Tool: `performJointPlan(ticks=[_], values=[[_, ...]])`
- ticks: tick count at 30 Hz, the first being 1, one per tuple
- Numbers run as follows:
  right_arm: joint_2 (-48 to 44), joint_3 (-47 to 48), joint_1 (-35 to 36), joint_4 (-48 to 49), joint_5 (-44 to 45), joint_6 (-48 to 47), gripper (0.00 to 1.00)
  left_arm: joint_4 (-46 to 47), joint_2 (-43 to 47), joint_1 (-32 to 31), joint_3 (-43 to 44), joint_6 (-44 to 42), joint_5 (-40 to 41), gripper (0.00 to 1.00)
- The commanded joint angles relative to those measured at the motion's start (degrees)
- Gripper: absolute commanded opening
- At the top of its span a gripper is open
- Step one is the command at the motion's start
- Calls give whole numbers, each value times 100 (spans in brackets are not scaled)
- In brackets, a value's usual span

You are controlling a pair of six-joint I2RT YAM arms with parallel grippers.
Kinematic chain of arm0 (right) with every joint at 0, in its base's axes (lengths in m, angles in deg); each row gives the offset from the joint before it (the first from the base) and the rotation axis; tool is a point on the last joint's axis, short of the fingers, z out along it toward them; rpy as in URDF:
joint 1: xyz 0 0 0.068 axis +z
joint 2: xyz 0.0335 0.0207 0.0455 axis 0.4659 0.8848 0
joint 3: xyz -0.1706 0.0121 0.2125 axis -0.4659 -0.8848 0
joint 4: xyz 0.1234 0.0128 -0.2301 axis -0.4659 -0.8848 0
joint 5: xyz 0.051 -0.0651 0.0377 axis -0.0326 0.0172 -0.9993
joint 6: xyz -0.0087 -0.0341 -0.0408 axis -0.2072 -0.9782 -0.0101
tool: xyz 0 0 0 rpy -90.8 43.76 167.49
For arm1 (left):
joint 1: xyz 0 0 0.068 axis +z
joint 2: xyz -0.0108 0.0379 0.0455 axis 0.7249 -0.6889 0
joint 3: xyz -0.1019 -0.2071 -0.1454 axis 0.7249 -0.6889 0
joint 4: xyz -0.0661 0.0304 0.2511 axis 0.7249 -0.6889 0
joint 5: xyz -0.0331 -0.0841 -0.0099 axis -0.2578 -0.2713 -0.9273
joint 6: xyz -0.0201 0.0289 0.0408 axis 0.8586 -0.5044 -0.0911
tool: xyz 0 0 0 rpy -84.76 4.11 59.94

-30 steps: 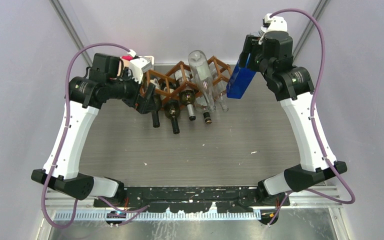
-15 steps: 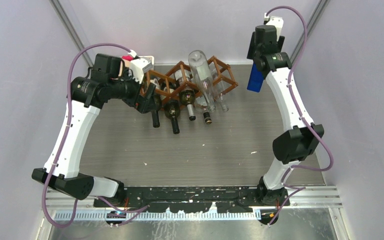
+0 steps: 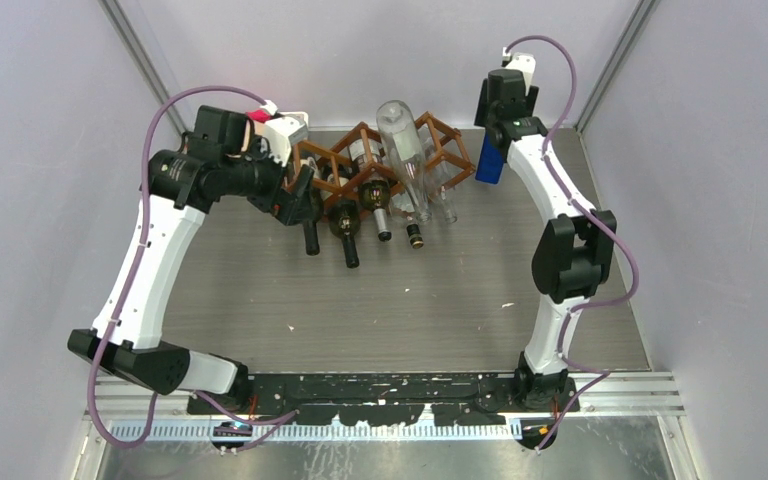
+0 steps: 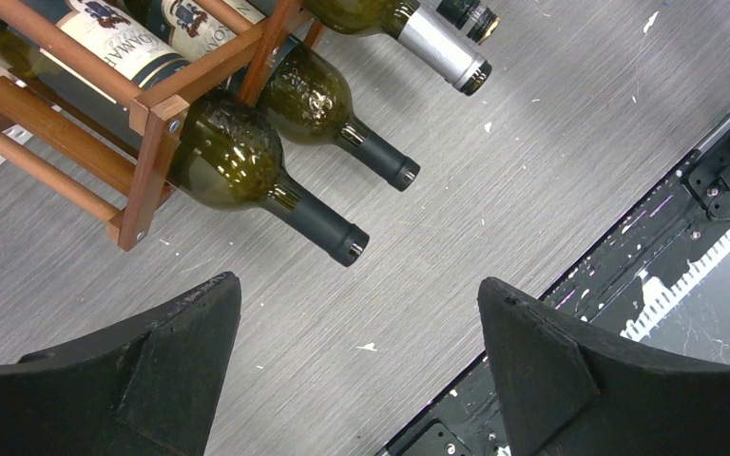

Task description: Take the wine bottle off the wine rack

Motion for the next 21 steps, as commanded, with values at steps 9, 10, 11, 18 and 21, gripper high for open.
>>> performJointPlan(ticks=[9,10,11,18,21], values=[[134,130,-42,2207,-237,-94,1,250,-303,140,158,-180,-49,90],[144,61,-40,2306,-256,-128,1,263,-318,147,158,-180,-47,90],[133,-35,-40,2443,-259,-153,1,260,-337,151,166,-184,-46,90],[-24,-568,-64,2909,-438,-237,1,236,-404,204,201,-217,-29,89],[-33,-567,-66,2721,-524,-214,4,287,-414,228,194,-208,-12,90]])
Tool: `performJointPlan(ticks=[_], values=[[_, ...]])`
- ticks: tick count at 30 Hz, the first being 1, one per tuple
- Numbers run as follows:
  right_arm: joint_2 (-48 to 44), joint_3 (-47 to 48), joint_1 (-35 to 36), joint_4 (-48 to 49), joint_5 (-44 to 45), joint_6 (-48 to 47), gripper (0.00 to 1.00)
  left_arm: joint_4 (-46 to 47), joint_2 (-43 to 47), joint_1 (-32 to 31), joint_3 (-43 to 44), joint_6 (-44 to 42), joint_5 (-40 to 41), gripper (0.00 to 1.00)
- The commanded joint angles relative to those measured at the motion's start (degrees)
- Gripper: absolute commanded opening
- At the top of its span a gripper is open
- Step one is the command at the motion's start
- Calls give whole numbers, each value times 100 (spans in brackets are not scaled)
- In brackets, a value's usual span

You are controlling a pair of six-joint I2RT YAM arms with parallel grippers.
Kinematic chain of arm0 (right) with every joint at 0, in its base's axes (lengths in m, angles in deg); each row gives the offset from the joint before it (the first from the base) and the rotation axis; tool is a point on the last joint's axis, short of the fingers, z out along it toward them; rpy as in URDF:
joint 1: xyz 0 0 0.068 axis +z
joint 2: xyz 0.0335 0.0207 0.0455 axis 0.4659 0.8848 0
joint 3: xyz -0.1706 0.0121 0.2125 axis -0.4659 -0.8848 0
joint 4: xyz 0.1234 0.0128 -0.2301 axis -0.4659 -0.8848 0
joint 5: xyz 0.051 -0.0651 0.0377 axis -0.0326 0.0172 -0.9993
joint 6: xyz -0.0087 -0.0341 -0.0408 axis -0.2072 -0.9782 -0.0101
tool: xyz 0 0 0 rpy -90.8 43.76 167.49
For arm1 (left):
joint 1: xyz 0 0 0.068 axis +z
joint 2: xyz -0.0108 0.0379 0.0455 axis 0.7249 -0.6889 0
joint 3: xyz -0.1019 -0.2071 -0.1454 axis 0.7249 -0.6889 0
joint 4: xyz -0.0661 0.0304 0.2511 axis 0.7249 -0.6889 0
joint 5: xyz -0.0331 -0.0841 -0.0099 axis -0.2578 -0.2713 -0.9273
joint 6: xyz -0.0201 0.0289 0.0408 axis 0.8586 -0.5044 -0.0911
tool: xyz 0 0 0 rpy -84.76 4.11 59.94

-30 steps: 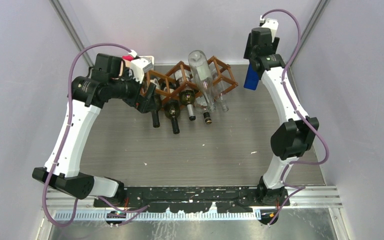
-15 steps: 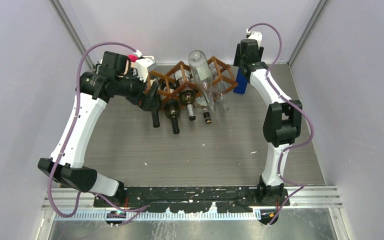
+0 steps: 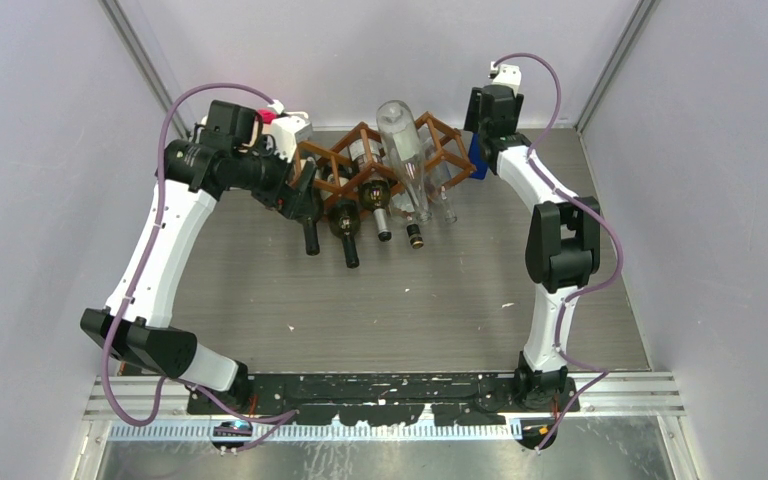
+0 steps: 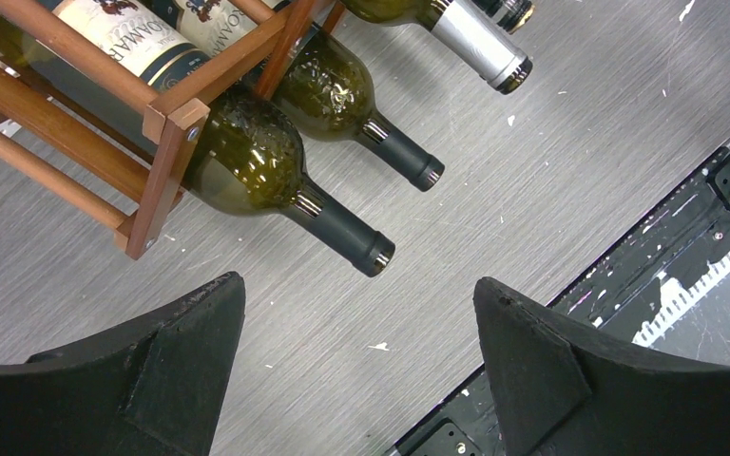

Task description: Take the wine bottle off the wine rack

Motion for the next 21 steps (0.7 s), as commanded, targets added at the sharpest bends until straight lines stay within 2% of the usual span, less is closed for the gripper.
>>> performJointPlan(ticks=[1,5,6,10,12,21], values=[[-503,148,-40,789,-100,14,12,256,-2,71,185,-60,2,90],[-579,297,-35,355,-260,95,64,368,-101,161,174,50,95,92],[-625,321,-35,268,-267,130,73,400,-145,194,186,78,112,92],[-861,312,-40,23,-314,302,96,493,-416,311,244,47,49,91],[-985,296,-32,-245,-404,371,100,571,-534,351,243,-109,51,88],[-1804,-208,61,-920,-701,719,100,804,-832,548,218,-1164,-235,70]])
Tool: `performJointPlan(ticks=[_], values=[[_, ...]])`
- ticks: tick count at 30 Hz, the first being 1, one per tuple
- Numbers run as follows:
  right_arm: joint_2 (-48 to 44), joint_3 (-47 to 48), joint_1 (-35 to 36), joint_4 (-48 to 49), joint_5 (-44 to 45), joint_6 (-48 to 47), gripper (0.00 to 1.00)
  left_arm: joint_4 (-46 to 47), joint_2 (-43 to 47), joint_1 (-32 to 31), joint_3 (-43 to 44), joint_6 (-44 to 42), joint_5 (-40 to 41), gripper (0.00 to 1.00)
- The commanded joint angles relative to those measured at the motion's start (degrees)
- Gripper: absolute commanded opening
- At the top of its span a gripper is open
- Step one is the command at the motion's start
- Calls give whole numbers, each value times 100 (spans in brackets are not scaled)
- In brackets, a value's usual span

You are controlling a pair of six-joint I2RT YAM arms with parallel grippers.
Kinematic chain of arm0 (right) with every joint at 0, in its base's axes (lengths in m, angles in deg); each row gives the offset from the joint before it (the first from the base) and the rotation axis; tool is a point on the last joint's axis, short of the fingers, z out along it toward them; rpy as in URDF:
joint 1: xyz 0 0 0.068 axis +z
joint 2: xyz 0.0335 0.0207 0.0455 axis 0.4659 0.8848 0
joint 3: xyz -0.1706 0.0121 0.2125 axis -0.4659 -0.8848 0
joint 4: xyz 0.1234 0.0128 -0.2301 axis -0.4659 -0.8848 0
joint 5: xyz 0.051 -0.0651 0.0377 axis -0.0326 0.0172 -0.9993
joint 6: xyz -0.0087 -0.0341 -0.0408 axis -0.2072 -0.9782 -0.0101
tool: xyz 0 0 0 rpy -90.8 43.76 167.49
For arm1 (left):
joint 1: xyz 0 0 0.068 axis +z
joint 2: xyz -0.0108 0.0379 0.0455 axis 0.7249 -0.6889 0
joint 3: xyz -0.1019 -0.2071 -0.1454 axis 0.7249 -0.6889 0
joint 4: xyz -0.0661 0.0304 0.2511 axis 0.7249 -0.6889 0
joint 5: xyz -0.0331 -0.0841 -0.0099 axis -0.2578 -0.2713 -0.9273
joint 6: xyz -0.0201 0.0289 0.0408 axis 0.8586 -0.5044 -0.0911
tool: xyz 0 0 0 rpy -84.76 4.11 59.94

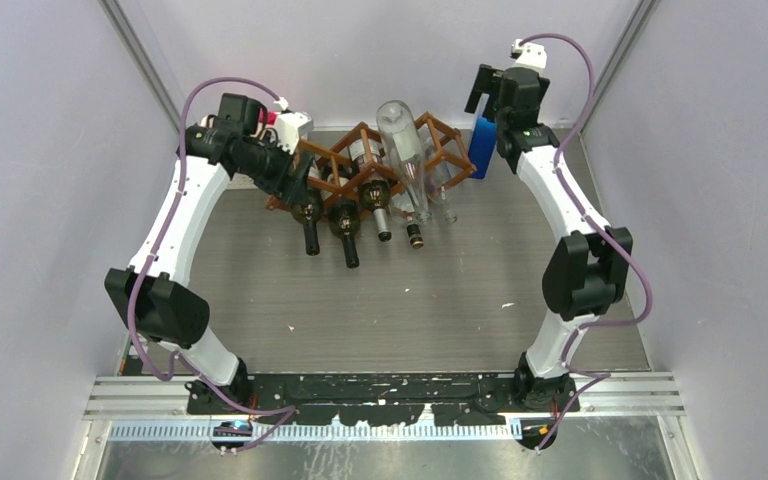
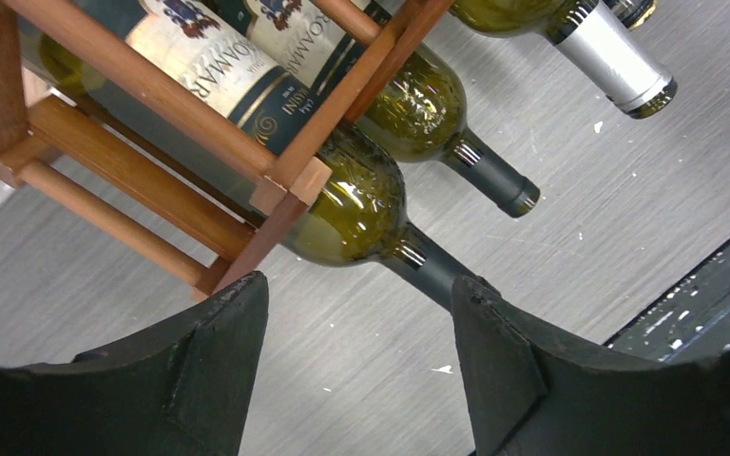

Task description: Take the wine bottle off the wine rack

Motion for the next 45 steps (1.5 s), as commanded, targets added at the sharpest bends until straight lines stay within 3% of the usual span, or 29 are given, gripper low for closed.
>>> performJointPlan(ticks=[1,8,15,20,33,37,45], values=[[-726,-234,86,-306,-158,320,100,436,107,115,138,-830,-247,68],[-1622,-1069,239,-526,-135,604,100,637,81,266,-214,-1648,-498,56],[-2060,-1162,572,-1076,-158,675,100,634,-148,384,-321,-2027,-880,42],[-2217,-1318,859,-1162,-334,773,100,570,-286,432,-392,-2241,-1085,38],[-1346,-629,1122,-1511,-1145,1105,100,600,-283,432,-765,-2490,-1405,26],[-935,-187,1115,-1660,-1247,1066,100,738,-308,447,-823,-2480,-1248,1],[-337,491,1108,-2026,-1352,896,100,965,159,664,-1174,-2622,-1076,0]])
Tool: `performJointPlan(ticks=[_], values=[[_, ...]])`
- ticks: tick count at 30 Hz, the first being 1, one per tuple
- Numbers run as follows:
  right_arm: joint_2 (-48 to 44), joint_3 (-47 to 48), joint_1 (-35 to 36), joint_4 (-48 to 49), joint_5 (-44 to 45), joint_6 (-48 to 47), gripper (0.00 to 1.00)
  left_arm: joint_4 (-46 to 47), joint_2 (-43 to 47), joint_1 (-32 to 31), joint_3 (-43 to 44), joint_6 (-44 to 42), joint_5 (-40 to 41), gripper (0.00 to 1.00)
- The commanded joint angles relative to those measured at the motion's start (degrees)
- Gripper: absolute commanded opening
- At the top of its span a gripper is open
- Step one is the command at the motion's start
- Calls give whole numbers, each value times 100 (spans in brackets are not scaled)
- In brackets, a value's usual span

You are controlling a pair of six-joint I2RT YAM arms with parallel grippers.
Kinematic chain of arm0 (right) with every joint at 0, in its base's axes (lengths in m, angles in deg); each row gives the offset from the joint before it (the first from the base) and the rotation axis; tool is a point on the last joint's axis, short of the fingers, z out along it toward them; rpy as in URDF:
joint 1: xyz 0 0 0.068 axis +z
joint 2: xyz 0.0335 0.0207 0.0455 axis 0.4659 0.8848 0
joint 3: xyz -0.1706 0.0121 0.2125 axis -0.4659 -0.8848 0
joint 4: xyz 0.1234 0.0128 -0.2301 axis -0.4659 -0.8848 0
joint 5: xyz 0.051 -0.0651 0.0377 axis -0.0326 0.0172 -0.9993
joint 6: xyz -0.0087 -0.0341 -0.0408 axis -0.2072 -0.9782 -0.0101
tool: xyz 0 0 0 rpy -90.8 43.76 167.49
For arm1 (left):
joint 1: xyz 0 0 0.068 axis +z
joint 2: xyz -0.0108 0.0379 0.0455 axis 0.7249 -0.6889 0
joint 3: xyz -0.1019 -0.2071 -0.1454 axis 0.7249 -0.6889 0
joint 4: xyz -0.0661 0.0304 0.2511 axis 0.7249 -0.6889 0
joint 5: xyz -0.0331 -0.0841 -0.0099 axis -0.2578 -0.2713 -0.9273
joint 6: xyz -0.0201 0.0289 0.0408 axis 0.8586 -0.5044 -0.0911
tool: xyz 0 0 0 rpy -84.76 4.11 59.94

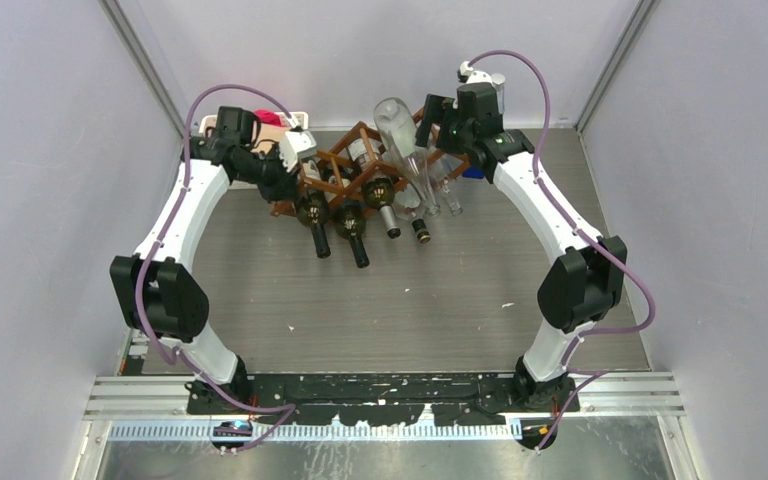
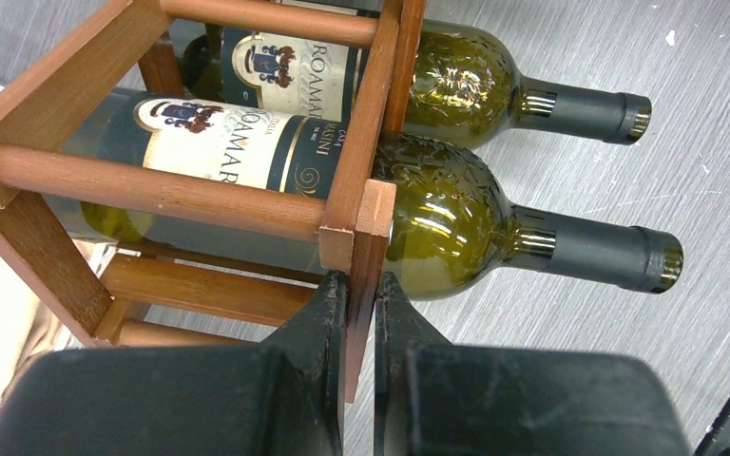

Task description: Take the wine bottle off the wine rack

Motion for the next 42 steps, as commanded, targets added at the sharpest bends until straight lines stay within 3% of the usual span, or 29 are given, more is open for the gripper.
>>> performJointPlan(ticks=[1,11,21,31,37,42], values=[[78,426,12,-130,-148,-98,100,130,425,222,-362,72,80,0],[145,744,-8,-220,-160,-203,100,-916,947,311,-528,-893,-248,0],[242,777,-1,-322,-386,-62,100,-1778,1469,356,-792,-1761,161,0],[301,389,416,-157,-652,158,100,-373,1873,672,-1430,-1662,1584,0],[480,431,579,-81,-1014,491,100,241,1862,742,-1514,-1284,1915,0],[691,545,702,-30,-1071,593,88,578,1908,742,-1634,-1189,2143,0]])
